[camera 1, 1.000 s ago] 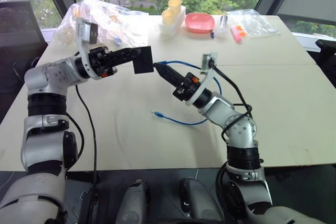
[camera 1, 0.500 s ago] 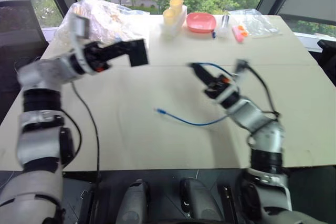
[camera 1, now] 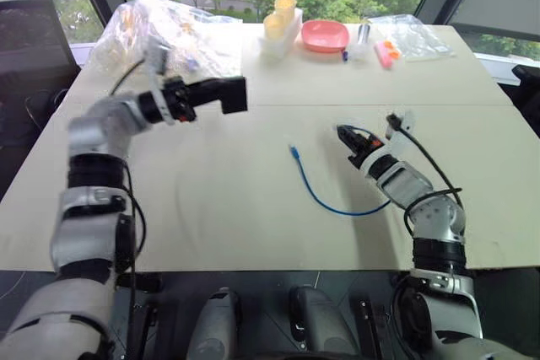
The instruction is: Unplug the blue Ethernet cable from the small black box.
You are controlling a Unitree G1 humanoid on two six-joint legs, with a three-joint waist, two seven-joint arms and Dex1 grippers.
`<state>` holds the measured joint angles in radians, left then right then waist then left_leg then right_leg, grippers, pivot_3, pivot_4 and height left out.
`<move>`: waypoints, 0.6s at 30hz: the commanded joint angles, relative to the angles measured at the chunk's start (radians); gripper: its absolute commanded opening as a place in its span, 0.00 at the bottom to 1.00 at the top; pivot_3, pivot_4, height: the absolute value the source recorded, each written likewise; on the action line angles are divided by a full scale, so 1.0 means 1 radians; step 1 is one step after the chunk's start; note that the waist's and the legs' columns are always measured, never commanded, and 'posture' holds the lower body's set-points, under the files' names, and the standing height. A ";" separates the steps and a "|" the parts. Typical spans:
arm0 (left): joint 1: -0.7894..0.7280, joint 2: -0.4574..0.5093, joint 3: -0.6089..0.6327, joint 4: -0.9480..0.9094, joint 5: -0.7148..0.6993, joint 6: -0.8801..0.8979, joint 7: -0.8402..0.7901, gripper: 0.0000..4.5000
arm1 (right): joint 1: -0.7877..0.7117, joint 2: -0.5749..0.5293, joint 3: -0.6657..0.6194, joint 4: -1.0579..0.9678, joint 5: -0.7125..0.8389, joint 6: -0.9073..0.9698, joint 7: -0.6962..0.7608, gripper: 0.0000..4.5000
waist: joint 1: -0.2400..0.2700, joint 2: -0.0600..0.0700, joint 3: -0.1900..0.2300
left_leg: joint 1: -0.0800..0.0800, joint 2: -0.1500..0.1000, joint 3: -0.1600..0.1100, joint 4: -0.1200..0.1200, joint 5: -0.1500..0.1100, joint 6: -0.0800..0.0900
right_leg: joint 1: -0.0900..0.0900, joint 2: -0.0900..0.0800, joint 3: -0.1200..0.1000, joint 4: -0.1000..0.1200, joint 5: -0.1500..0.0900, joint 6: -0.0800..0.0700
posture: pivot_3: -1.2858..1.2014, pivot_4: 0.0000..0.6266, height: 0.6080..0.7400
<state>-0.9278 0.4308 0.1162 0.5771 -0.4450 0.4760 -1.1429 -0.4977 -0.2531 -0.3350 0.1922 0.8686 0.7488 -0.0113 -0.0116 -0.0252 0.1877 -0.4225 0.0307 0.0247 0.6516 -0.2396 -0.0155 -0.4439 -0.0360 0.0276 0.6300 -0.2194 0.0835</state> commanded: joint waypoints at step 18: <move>0.206 -0.263 -0.064 -0.007 0.213 -0.462 0.441 0.68 | 0.139 -0.217 0.157 -0.538 0.014 0.329 0.149 0.84 | -0.002 0.001 -0.001 | 0.000 0.001 -0.001 0.004 -0.001 0.001 | 0.001 0.004 0.000 0.000 0.001 -0.001 | 0.52 0.24 1.00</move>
<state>-0.7191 0.1740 0.0522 0.5839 -0.2354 0.0485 -0.7152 -0.3477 -0.4640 -0.1694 -0.3195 0.8976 1.1038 0.1186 -0.0139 -0.0243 0.1865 -0.4224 0.0320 0.0234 0.6562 -0.2404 -0.0141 -0.4426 -0.0318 0.0276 0.6302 -0.2182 0.0822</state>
